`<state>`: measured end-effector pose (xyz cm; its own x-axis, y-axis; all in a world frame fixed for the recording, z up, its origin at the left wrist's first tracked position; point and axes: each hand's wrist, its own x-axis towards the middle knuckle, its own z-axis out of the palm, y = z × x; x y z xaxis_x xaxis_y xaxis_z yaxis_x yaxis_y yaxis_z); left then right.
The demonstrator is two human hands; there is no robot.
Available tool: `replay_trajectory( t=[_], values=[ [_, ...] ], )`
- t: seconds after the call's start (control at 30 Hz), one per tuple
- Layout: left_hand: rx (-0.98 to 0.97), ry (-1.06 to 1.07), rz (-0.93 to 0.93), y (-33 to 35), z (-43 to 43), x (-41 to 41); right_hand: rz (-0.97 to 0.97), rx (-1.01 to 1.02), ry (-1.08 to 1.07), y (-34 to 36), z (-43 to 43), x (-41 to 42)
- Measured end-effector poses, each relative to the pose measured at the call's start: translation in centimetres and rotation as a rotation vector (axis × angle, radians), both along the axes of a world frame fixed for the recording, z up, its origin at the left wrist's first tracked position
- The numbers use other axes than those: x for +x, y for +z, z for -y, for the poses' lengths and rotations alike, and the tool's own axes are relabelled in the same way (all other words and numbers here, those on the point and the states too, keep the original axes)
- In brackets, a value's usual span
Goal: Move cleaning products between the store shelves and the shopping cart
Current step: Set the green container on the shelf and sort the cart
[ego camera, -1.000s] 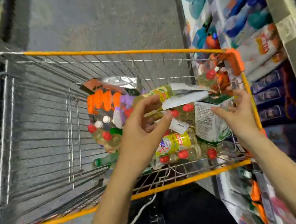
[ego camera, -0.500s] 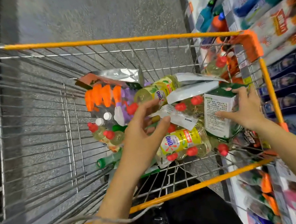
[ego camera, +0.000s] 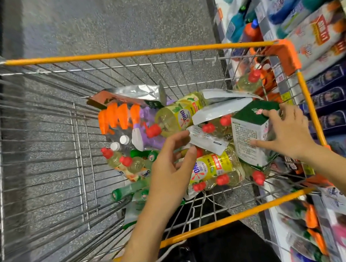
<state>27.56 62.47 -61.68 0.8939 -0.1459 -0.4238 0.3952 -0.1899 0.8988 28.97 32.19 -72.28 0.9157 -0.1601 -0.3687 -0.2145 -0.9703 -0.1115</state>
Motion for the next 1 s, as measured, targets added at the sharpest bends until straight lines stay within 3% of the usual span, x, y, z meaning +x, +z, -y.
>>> replay_trajectory(
  t=[0.17, 0.3, 0.5, 0.67, 0.87, 1.0],
  values=[
    [0.032, -0.001, -0.008, -0.1, 0.3, -0.3, -0.035, 0.192, -0.031, 0.0, -1.8, 0.4],
    [0.047, -0.014, -0.023, 0.1, 0.1, -0.7, 0.114, 0.331, -0.135, 1.7, -2.4, -0.3],
    [0.152, -0.143, -0.052, 0.8, -0.2, -0.7, 0.38, 0.292, -0.17, 7.5, -6.8, -0.3],
    [0.188, -0.275, -0.012, 2.5, 1.3, -1.1, 0.494, 0.533, -0.192, 14.7, -12.1, -0.1],
    [0.227, 0.149, 0.253, 5.0, -1.1, -0.6, 0.511, 0.758, -0.123, 20.1, -18.0, -0.3],
    [0.09, 0.222, 0.224, 6.8, -5.1, -0.2, 0.28, 1.269, -0.136, 22.1, -17.7, 0.0]
  ],
)
